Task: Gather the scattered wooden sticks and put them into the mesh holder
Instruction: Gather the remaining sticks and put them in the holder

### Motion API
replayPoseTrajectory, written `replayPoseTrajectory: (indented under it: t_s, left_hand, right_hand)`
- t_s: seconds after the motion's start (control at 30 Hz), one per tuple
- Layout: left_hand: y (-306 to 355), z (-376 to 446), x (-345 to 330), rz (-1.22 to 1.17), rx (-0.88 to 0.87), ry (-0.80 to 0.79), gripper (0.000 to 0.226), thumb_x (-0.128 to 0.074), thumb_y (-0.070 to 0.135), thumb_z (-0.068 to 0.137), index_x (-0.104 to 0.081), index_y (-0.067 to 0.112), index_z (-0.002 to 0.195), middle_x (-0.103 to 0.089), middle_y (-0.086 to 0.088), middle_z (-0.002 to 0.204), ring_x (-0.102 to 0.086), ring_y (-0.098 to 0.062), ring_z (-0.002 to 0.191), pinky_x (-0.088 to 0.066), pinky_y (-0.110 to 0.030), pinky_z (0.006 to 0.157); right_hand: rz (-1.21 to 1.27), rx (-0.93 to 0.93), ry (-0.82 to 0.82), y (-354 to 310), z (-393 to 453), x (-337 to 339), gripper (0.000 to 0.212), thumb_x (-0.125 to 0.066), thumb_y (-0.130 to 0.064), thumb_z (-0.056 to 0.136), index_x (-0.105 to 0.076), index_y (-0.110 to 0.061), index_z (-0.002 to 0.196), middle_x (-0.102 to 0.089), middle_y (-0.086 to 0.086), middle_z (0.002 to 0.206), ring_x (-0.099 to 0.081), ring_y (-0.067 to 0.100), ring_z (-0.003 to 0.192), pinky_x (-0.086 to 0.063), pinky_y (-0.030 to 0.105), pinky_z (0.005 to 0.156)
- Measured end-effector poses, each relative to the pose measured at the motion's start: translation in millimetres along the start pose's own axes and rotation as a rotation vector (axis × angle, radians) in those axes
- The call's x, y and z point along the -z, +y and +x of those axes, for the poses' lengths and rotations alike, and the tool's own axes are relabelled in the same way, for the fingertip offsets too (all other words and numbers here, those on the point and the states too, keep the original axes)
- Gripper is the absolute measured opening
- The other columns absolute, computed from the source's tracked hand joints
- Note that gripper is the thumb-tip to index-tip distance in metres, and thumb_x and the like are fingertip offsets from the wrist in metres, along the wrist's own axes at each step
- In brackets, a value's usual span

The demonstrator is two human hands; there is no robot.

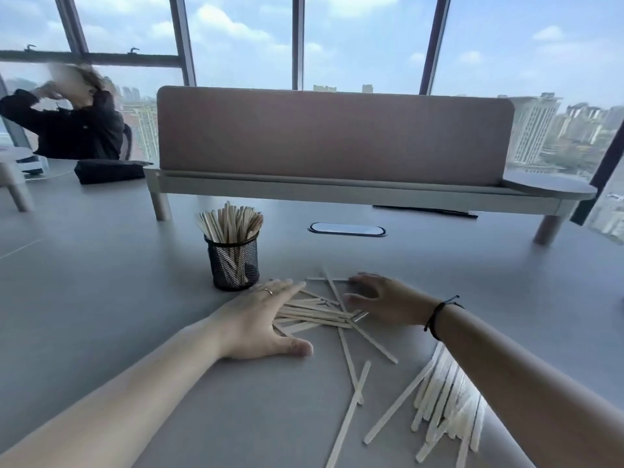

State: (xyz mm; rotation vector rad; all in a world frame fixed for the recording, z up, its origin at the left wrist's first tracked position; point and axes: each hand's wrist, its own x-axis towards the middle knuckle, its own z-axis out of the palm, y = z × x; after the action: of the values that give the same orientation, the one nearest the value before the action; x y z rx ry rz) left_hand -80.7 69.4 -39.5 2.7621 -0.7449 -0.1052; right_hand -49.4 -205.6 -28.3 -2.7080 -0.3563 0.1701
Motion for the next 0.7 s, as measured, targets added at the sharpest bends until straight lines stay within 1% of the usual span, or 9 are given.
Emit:
replayPoseTrajectory:
  t_s: [0.1, 0.17, 0.27, 0.33, 0.43, 0.5, 0.57, 0.63, 0.7]
  left_hand:
    - [15, 13, -10, -0.027, 0.020, 0.112, 0.115, -0.047, 0.096, 0.060, -0.023, 0.036, 0.155, -0.034, 0.009, 0.157, -0.024, -0.011, 0.145, -0.027, -0.035, 0.117]
    - [25, 21, -16, -0.003, 0.039, 0.190, 0.108, -0.045, 0.096, 0.061, -0.034, 0.034, 0.150, -0.047, 0.005, 0.138, -0.036, -0.015, 0.134, -0.036, -0.036, 0.109]
    - [34, 30, -21, 0.030, 0.040, 0.272, 0.103, -0.041, 0.098, 0.060, -0.049, 0.033, 0.140, -0.052, 0.004, 0.122, -0.045, -0.018, 0.123, -0.040, -0.037, 0.104]
    - [37, 33, -22, 0.021, 0.038, 0.301, 0.100, -0.039, 0.097, 0.061, -0.053, 0.033, 0.137, -0.049, 0.003, 0.127, -0.044, -0.019, 0.126, -0.039, -0.037, 0.105]
    - [41, 34, -20, 0.024, 0.042, 0.218, 0.097, -0.033, 0.094, 0.065, -0.051, 0.034, 0.140, -0.036, 0.005, 0.153, -0.034, -0.019, 0.141, -0.031, -0.036, 0.113]
    - [42, 33, -20, 0.001, 0.048, 0.175, 0.089, -0.039, 0.091, 0.071, -0.052, 0.035, 0.139, -0.037, 0.010, 0.156, -0.037, -0.015, 0.142, -0.032, -0.035, 0.113]
    - [42, 33, -20, -0.051, 0.050, 0.184, 0.077, -0.046, 0.086, 0.075, -0.057, 0.034, 0.131, -0.052, 0.016, 0.141, -0.049, -0.011, 0.130, -0.040, -0.034, 0.107]
    - [42, 32, -20, -0.075, 0.055, 0.229, 0.070, -0.045, 0.086, 0.073, -0.061, 0.036, 0.119, -0.059, 0.019, 0.122, -0.057, -0.008, 0.115, -0.047, -0.035, 0.097]
    - [42, 32, -20, -0.101, 0.050, 0.249, 0.066, -0.045, 0.081, 0.072, -0.064, 0.034, 0.114, -0.061, 0.016, 0.114, -0.059, -0.009, 0.107, -0.049, -0.036, 0.092]
  right_hand:
    - [0.026, 0.092, -0.010, -3, -20, -4, 0.055, -0.055, -0.063, 0.088, -0.055, -0.033, 0.134, -0.058, -0.010, 0.135, -0.054, 0.015, 0.122, -0.040, 0.038, 0.107]
    - [0.030, 0.126, 0.008, -2, -29, -7, 0.055, -0.055, -0.062, 0.087, -0.056, -0.034, 0.134, -0.058, -0.014, 0.135, -0.055, 0.011, 0.122, -0.041, 0.036, 0.107]
    - [0.051, 0.151, 0.004, 1, -42, -7, 0.056, -0.058, -0.060, 0.088, -0.055, -0.032, 0.137, -0.055, -0.019, 0.139, -0.054, 0.006, 0.124, -0.039, 0.030, 0.108]
    - [0.099, 0.144, -0.015, 0, -49, -5, 0.053, -0.059, -0.059, 0.088, -0.057, -0.034, 0.135, -0.059, -0.020, 0.134, -0.056, 0.003, 0.120, -0.041, 0.028, 0.106]
    - [0.177, 0.147, -0.030, -2, -62, 4, 0.061, -0.061, -0.065, 0.084, -0.056, -0.034, 0.136, -0.060, -0.020, 0.132, -0.056, -0.002, 0.120, -0.041, 0.031, 0.109]
    - [0.162, 0.194, -0.061, -1, -73, 11, 0.081, -0.063, -0.075, 0.073, -0.047, -0.038, 0.143, -0.051, -0.022, 0.142, -0.046, -0.004, 0.130, -0.036, 0.031, 0.114]
    - [0.116, 0.253, -0.127, 0, -83, 14, 0.099, -0.061, -0.087, 0.060, -0.032, -0.049, 0.147, -0.037, -0.023, 0.153, -0.031, -0.002, 0.141, -0.028, 0.034, 0.118]
    - [0.074, 0.314, -0.178, -4, -93, 10, 0.104, -0.060, -0.090, 0.054, -0.018, -0.061, 0.145, -0.021, -0.027, 0.157, -0.014, 0.000, 0.148, -0.018, 0.037, 0.121]
    - [0.031, 0.369, -0.190, -13, -101, 2, 0.105, -0.059, -0.088, 0.052, -0.009, -0.066, 0.142, -0.012, -0.032, 0.155, -0.004, -0.003, 0.148, -0.009, 0.033, 0.121]
